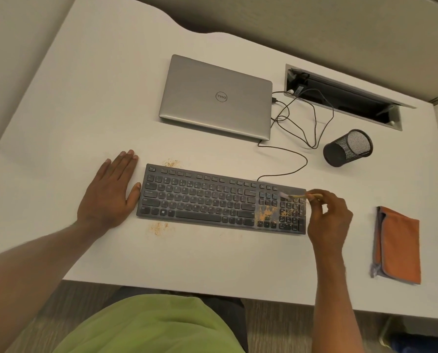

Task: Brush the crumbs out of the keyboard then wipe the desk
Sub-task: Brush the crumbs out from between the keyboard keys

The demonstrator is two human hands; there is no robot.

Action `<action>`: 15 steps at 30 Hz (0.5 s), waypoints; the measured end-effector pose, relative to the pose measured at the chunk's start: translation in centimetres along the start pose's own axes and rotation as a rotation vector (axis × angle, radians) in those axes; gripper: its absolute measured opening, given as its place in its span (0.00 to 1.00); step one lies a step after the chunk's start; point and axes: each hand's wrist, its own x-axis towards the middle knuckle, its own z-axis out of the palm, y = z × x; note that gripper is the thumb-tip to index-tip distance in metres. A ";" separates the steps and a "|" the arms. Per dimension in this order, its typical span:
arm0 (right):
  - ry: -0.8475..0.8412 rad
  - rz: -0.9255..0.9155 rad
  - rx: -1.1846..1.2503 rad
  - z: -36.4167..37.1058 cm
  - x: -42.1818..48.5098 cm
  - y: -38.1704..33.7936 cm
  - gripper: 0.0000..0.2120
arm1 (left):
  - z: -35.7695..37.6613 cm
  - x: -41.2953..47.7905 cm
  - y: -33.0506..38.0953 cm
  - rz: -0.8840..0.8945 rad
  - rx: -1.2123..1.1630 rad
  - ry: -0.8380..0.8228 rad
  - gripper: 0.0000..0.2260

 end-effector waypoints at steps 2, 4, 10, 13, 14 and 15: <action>0.031 0.018 0.028 -0.2 -0.4 -0.3 0.04 | 0.0 0.0 0.0 -0.002 -0.004 0.002 0.31; 0.053 0.015 0.109 0.0 -0.7 -1.2 0.04 | 0.0 0.0 0.0 -0.002 -0.014 0.000 0.31; 0.067 0.075 0.160 1.5 -1.6 -1.9 0.04 | -0.1 0.0 0.1 0.002 -0.017 -0.004 0.31; 0.082 0.105 0.134 0.9 -2.7 -1.5 0.05 | 0.0 0.0 0.1 0.000 -0.018 -0.004 0.31; 0.076 0.111 0.127 0.7 -3.1 -1.5 0.05 | 0.0 0.0 0.0 0.000 -0.019 -0.004 0.31; 0.068 0.118 0.121 0.5 -3.5 -1.5 0.05 | 0.0 0.0 0.0 0.000 -0.019 -0.004 0.31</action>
